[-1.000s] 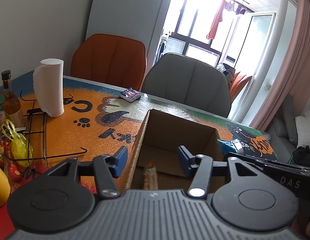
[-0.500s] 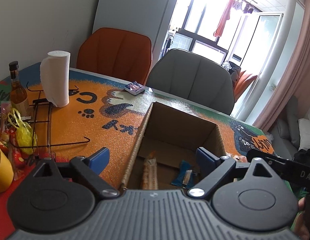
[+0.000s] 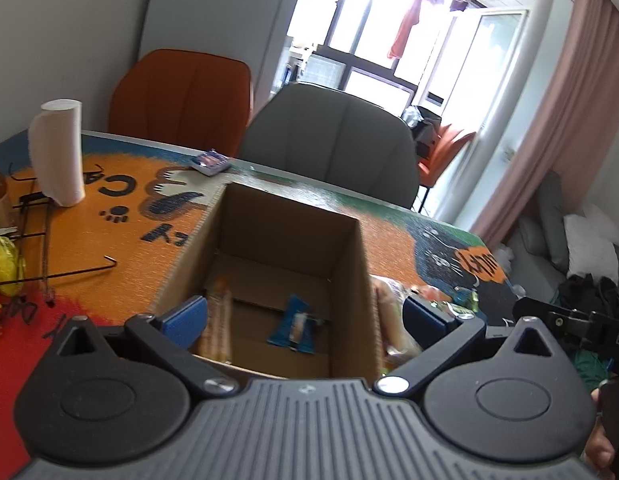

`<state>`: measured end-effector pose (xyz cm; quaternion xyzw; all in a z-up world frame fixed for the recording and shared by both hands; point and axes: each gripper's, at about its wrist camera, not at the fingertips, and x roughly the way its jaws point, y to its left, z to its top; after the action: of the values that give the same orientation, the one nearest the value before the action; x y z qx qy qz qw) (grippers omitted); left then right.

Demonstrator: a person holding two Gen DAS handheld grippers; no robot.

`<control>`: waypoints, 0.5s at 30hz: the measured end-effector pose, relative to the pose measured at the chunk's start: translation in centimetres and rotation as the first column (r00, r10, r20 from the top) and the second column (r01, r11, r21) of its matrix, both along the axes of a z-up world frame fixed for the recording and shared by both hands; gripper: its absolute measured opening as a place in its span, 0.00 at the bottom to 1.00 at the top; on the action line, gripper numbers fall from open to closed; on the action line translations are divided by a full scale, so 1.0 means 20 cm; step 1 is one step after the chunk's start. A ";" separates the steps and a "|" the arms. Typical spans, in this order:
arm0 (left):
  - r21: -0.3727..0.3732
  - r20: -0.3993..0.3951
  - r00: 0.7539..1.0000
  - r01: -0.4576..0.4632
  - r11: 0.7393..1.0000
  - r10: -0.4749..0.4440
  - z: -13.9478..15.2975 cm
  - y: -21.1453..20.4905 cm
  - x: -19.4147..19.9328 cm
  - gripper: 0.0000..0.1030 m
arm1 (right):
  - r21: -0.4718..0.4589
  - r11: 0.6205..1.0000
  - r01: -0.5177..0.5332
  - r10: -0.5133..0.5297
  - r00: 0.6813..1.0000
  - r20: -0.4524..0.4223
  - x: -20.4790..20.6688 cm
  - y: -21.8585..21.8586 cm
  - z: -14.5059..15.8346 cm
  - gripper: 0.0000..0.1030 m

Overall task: Organize snacks
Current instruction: 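Grasp the red-and-white packet with the left tool while the right tool grasps the clear white bread pack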

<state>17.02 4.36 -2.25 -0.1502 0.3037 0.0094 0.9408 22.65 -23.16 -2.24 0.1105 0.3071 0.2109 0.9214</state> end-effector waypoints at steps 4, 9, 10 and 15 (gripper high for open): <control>0.009 -0.005 0.999 0.039 0.999 -0.039 -0.01 -0.09 0.00 1.00 | -0.003 1.000 0.028 -0.029 0.999 -0.023 -0.01 -0.07 -0.03 0.98; 0.009 -0.019 0.997 0.077 0.997 -0.077 -0.02 -0.19 -0.01 1.00 | -0.007 0.999 0.050 -0.050 0.998 -0.042 -0.04 -0.15 -0.06 1.00; 0.012 -0.018 0.996 0.082 0.997 -0.082 -0.02 -0.21 -0.01 1.00 | -0.007 0.999 0.052 -0.052 0.998 -0.045 -0.04 -0.17 -0.07 1.00; 0.019 0.009 0.994 0.107 0.994 -0.107 -0.03 -0.31 -0.05 1.00 | -0.008 0.998 0.065 -0.065 0.996 -0.064 -0.07 -0.25 -0.10 1.00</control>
<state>16.04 -1.82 -2.93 -0.1249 0.3065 -0.0391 0.9428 21.29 -28.11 -4.27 0.1244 0.3335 0.1764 0.9177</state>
